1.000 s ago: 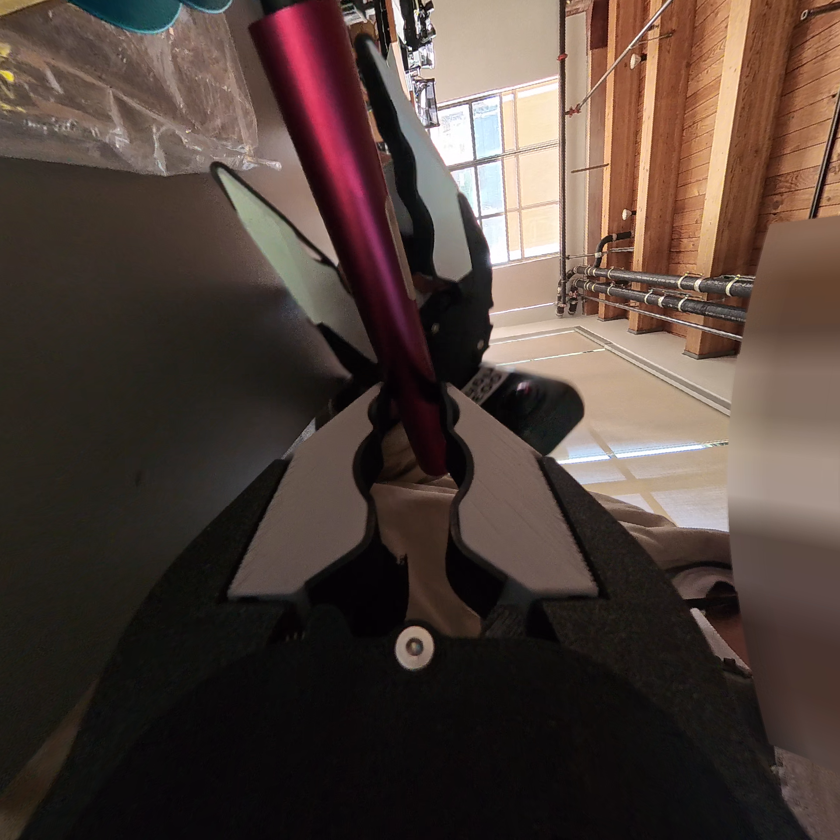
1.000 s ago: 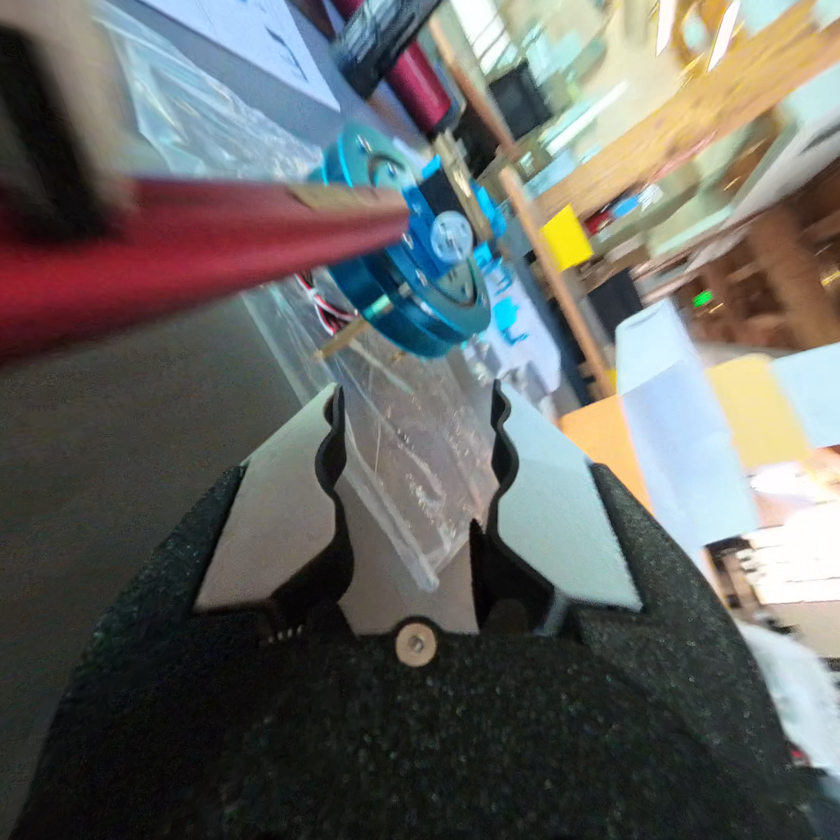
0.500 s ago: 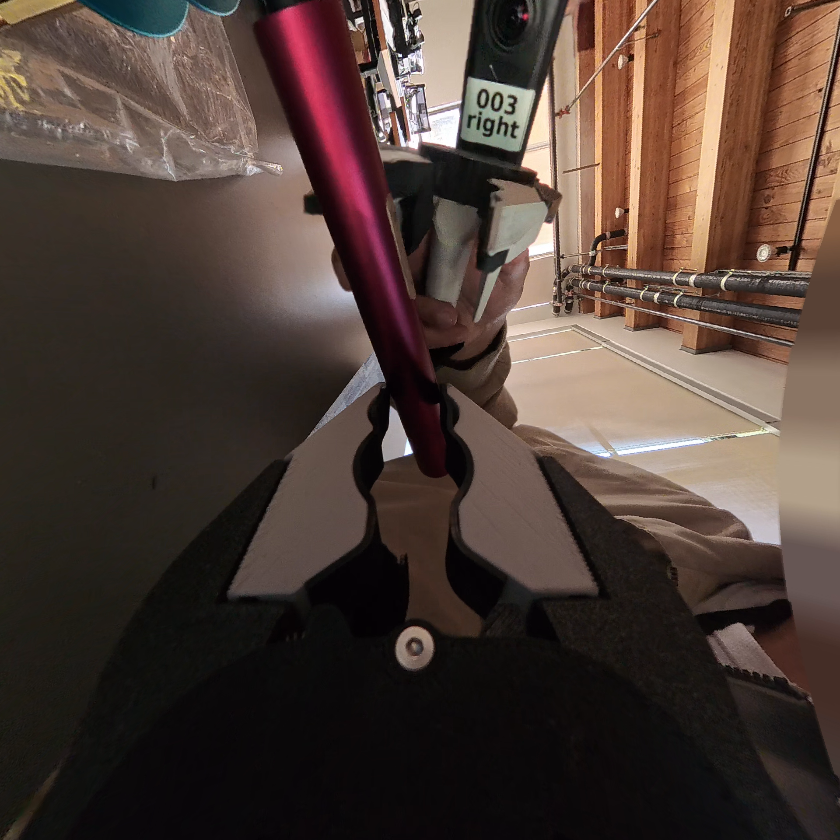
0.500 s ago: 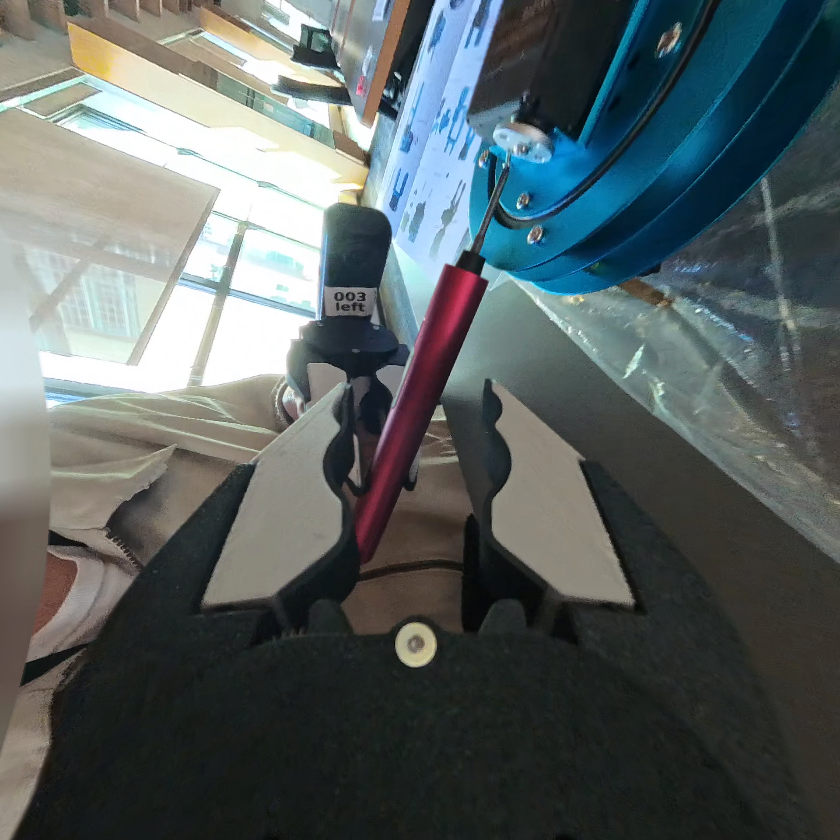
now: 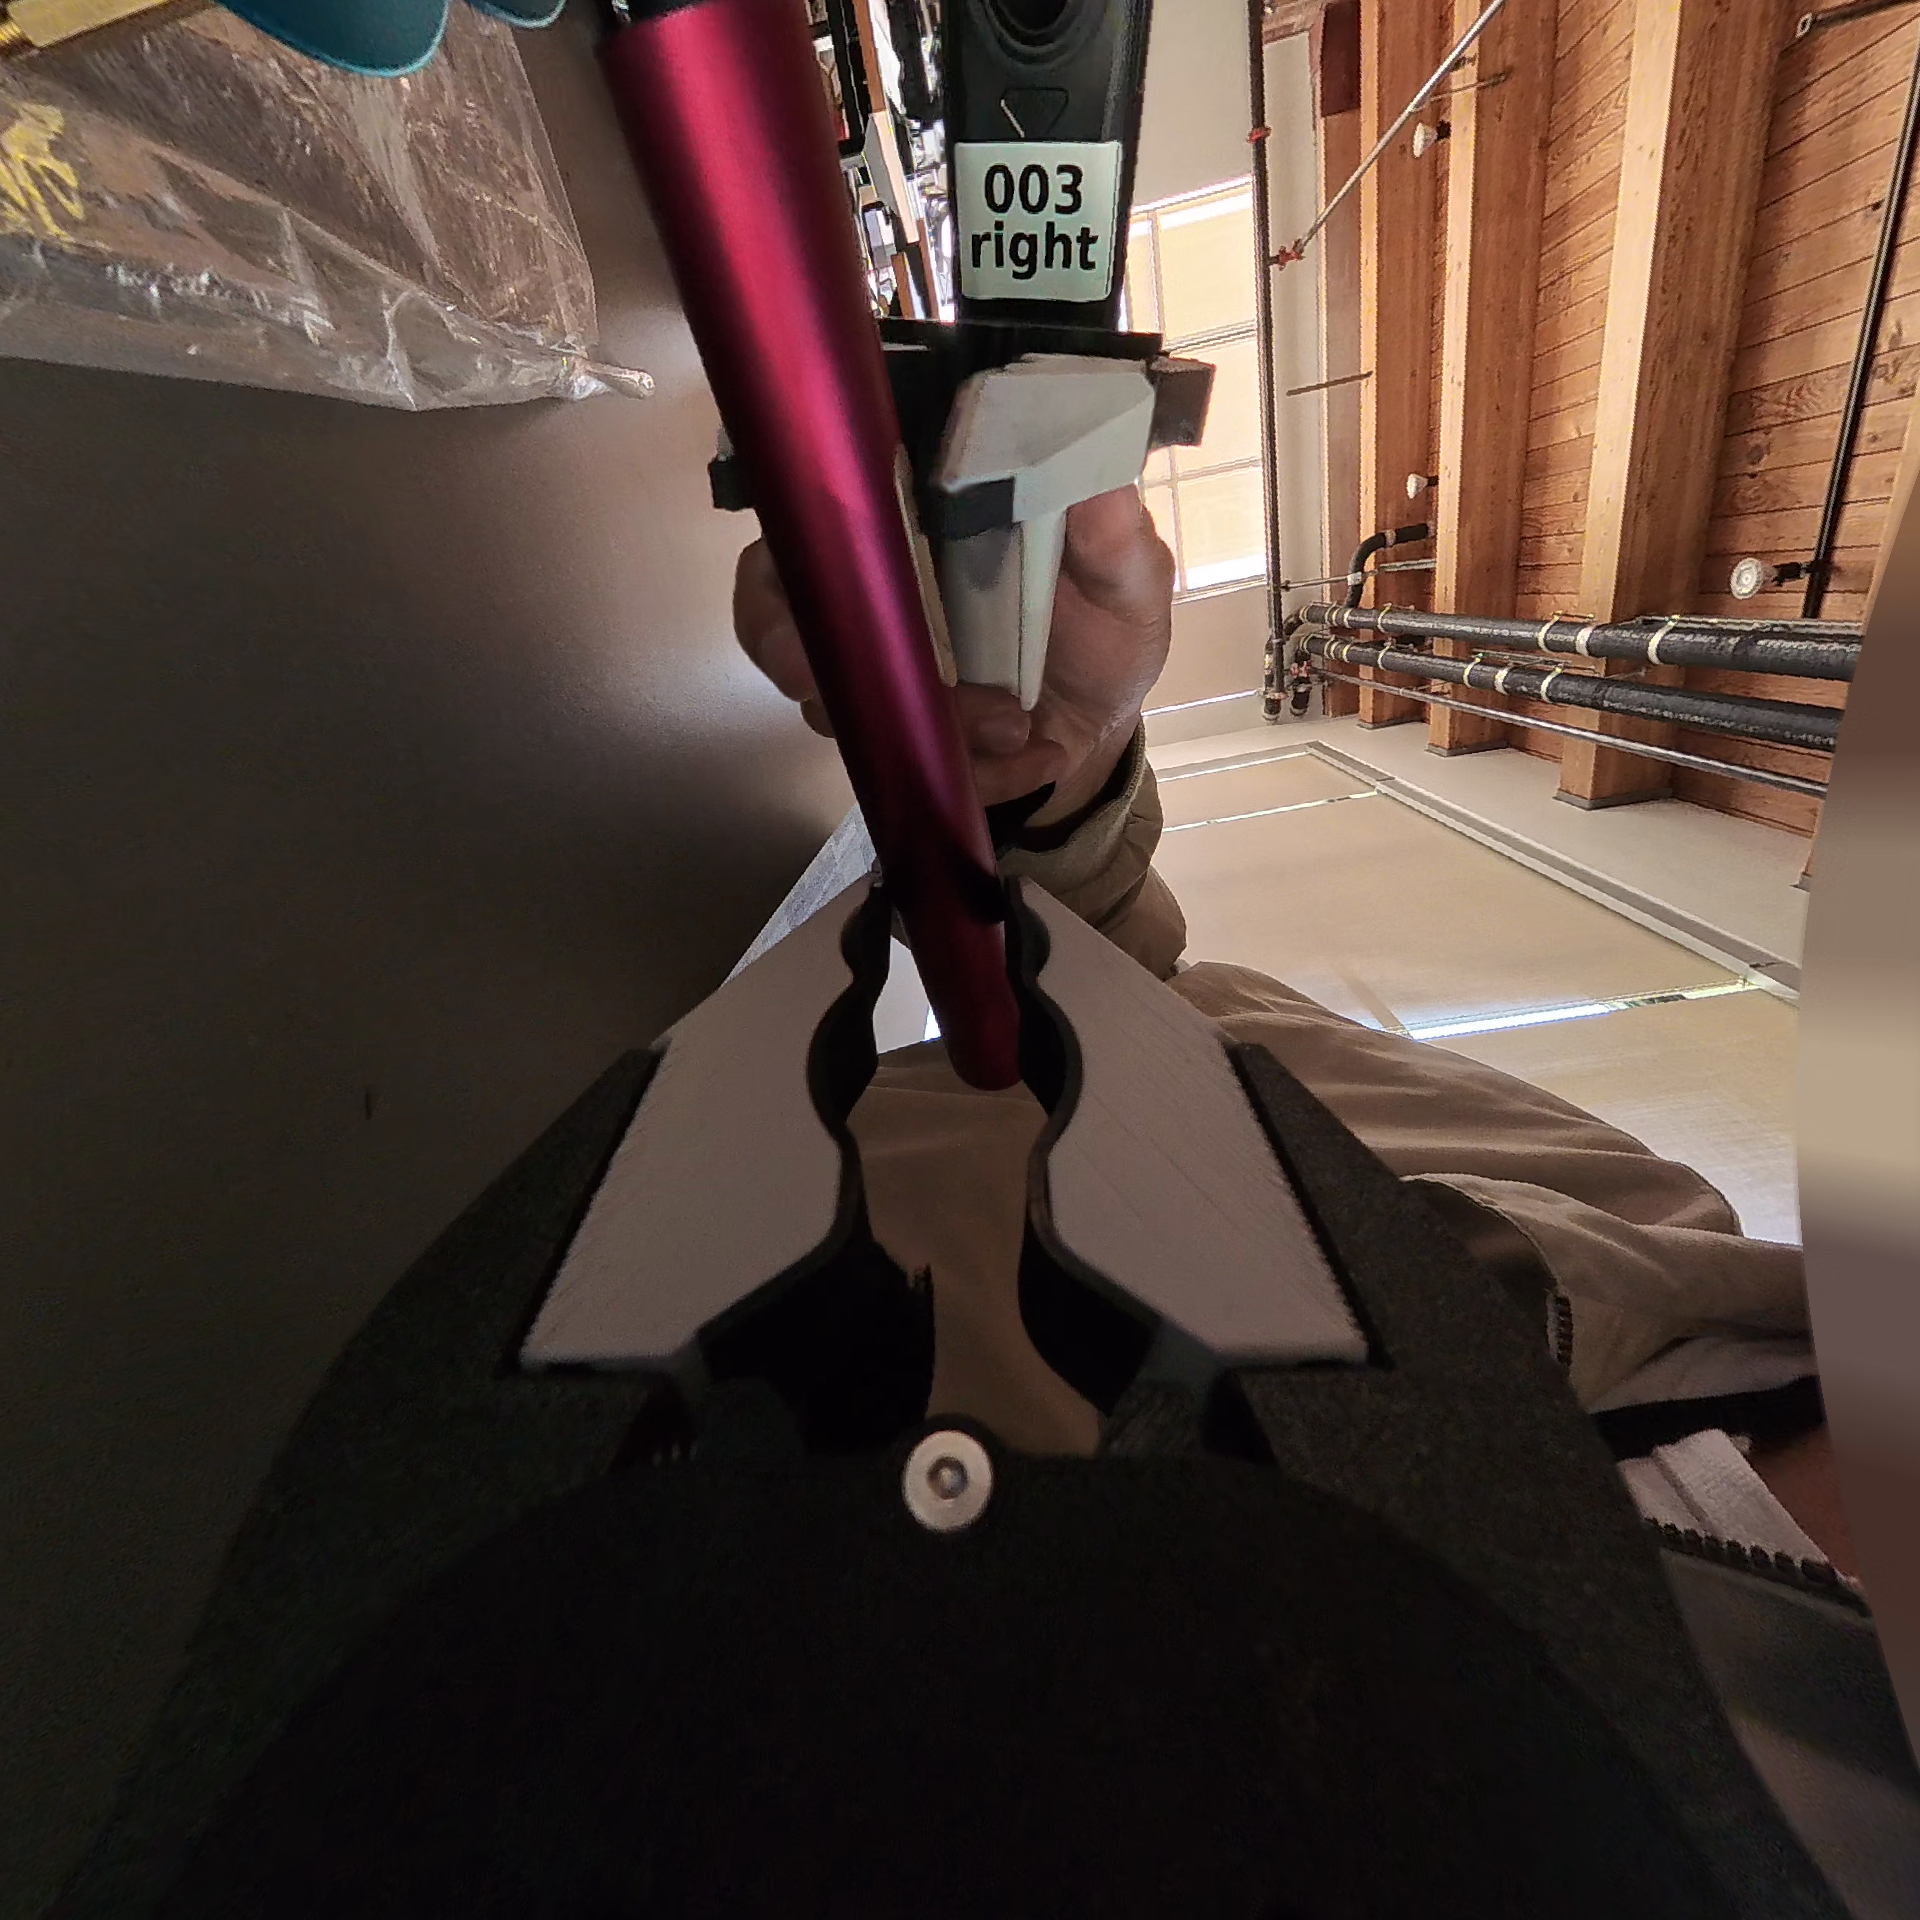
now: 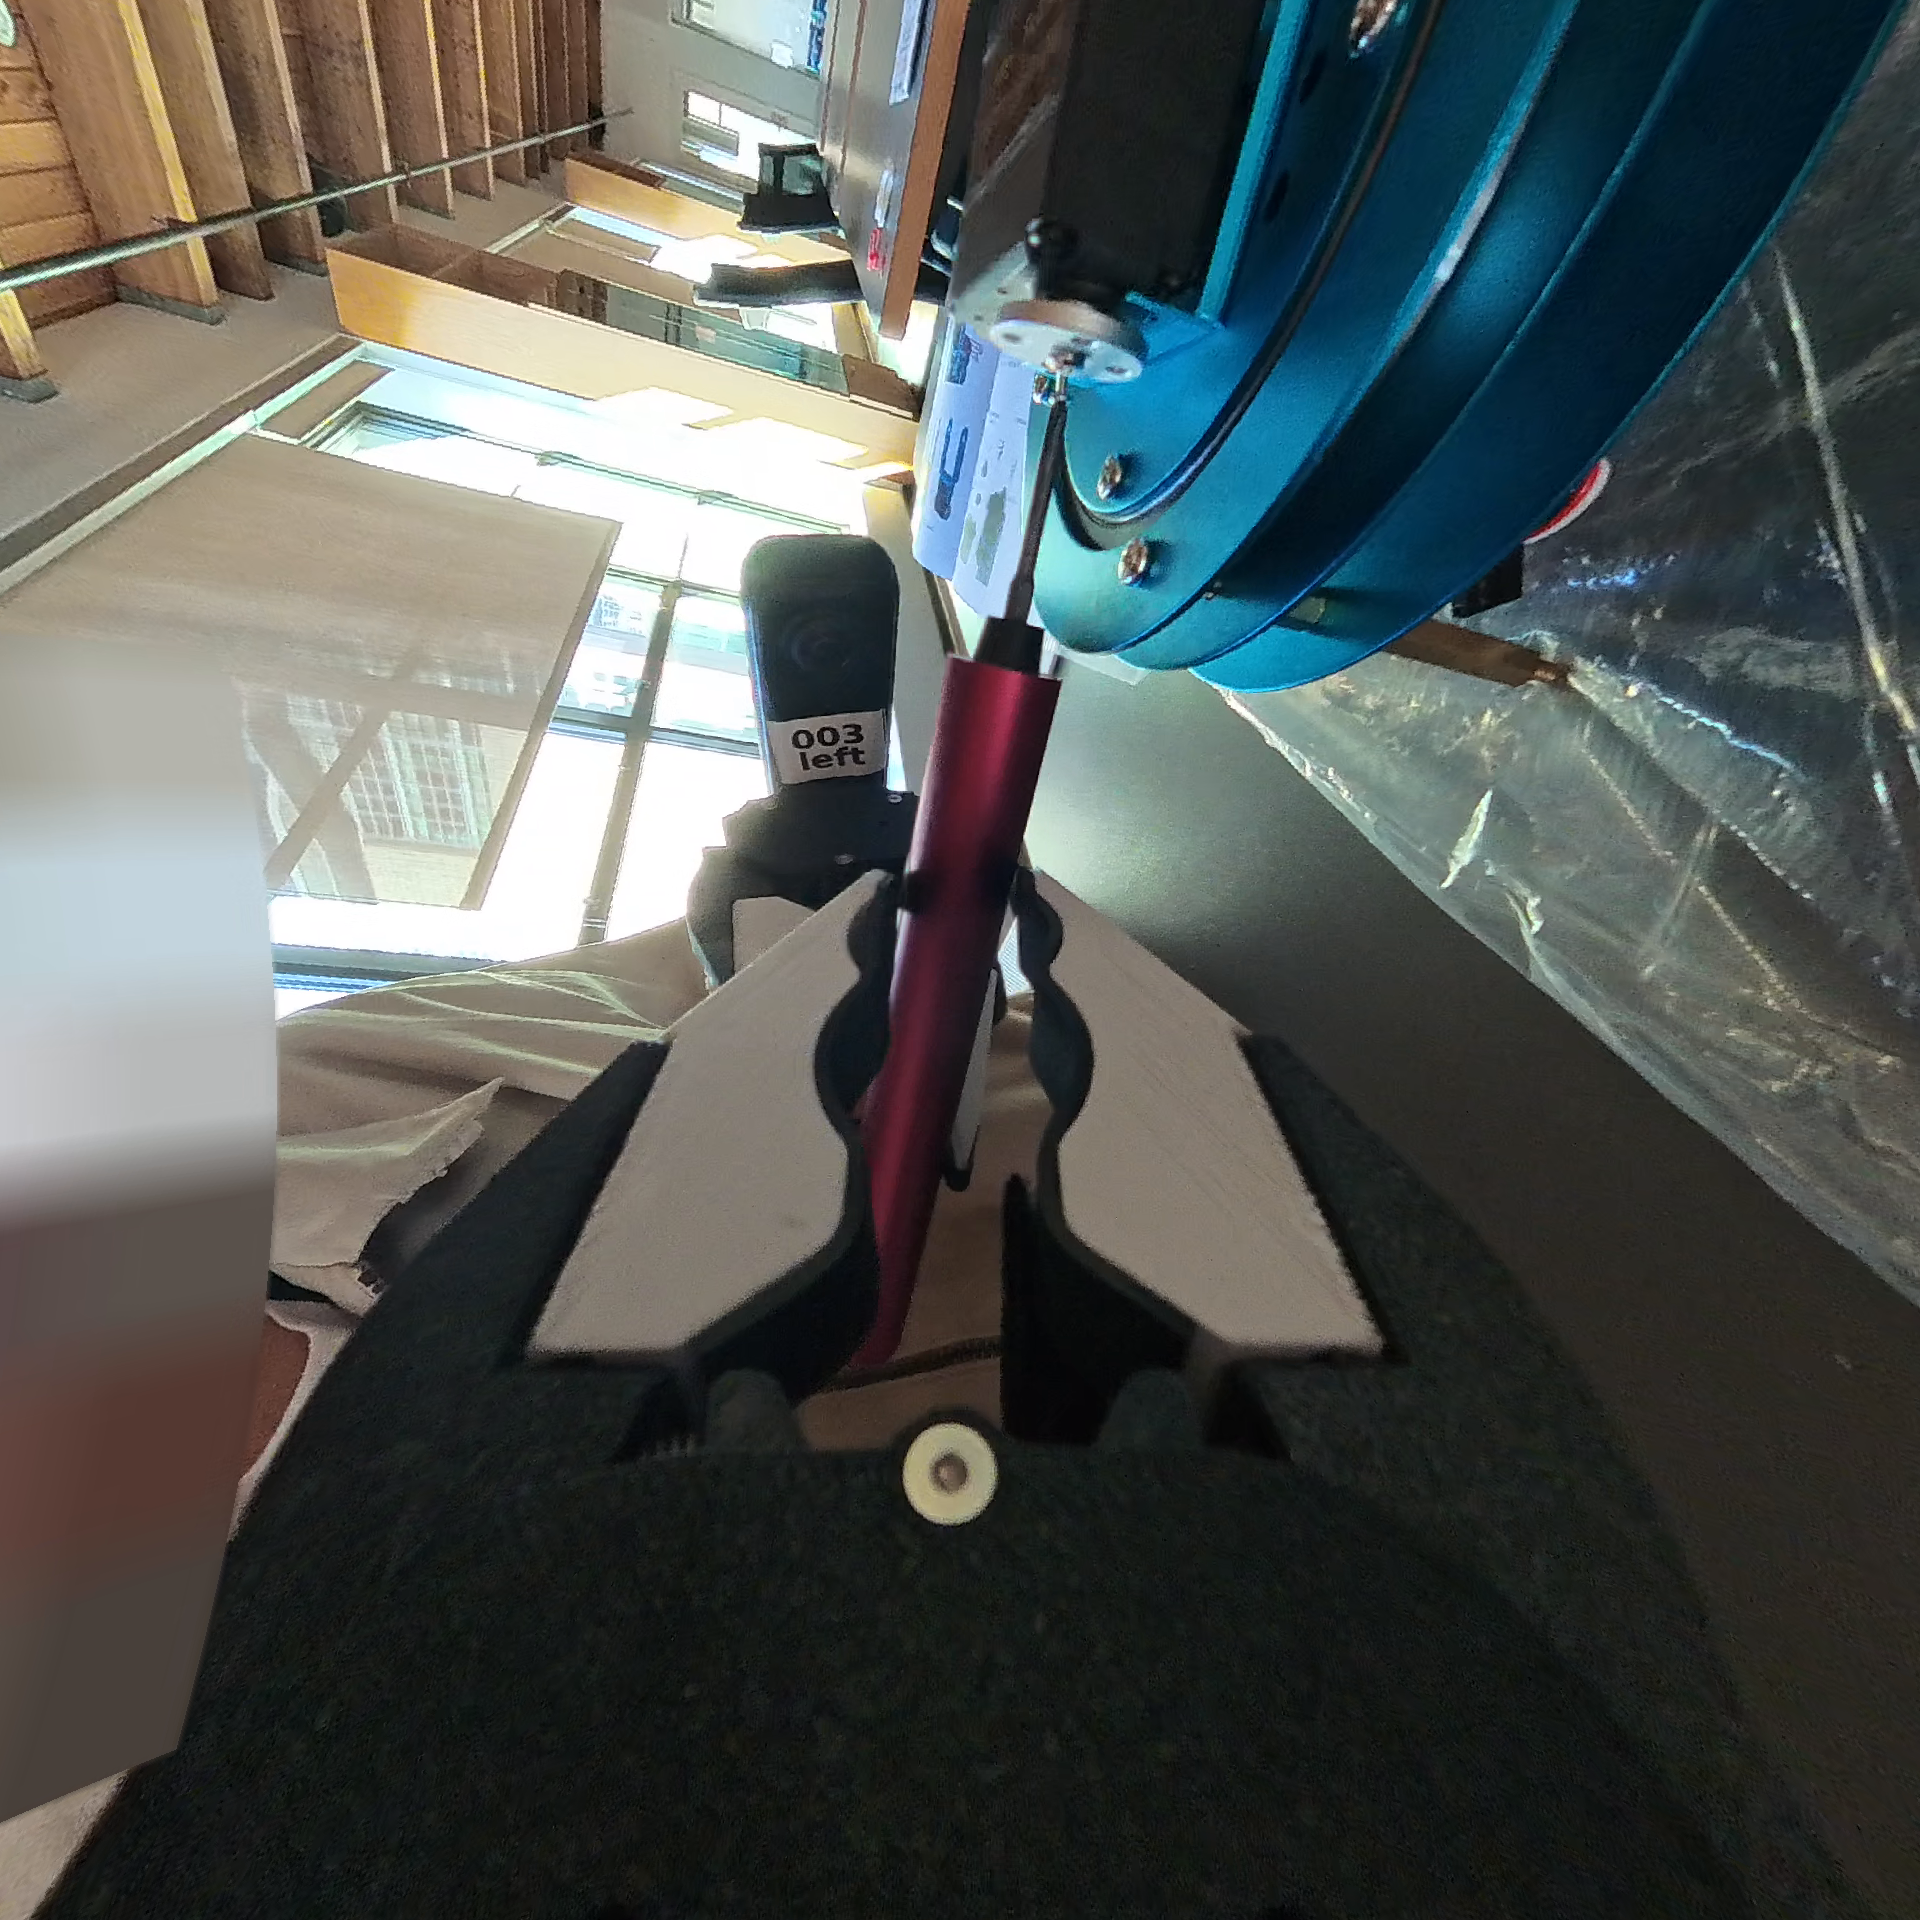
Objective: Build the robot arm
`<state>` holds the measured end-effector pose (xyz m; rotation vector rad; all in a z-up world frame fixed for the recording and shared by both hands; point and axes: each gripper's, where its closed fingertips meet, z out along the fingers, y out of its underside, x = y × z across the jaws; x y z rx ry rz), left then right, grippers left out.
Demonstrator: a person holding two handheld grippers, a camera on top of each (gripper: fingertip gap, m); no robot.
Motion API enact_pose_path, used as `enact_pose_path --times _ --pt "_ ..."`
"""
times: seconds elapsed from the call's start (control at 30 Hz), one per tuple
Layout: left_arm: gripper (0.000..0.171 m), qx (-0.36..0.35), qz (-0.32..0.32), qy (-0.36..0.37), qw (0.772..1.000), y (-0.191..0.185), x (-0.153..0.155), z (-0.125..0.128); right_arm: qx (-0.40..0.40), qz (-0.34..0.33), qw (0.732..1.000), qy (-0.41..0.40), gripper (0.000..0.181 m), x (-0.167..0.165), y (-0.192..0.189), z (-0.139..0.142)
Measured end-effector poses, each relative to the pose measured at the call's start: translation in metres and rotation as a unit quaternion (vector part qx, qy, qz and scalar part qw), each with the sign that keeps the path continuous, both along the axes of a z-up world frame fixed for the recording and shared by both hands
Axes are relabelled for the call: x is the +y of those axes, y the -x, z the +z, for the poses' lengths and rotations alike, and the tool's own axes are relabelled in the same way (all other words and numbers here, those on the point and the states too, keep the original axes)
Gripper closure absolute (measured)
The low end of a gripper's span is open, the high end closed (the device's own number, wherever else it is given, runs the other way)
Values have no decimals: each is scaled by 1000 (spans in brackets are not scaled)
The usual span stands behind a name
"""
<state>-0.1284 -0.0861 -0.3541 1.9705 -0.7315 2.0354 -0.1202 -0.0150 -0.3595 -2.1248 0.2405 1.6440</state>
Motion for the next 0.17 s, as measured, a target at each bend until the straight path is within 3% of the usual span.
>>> enact_pose_path --times 0.17 --pt "151 0 -1 1 1000 1 1 0 21 2 1000 13 162 1 0 0"
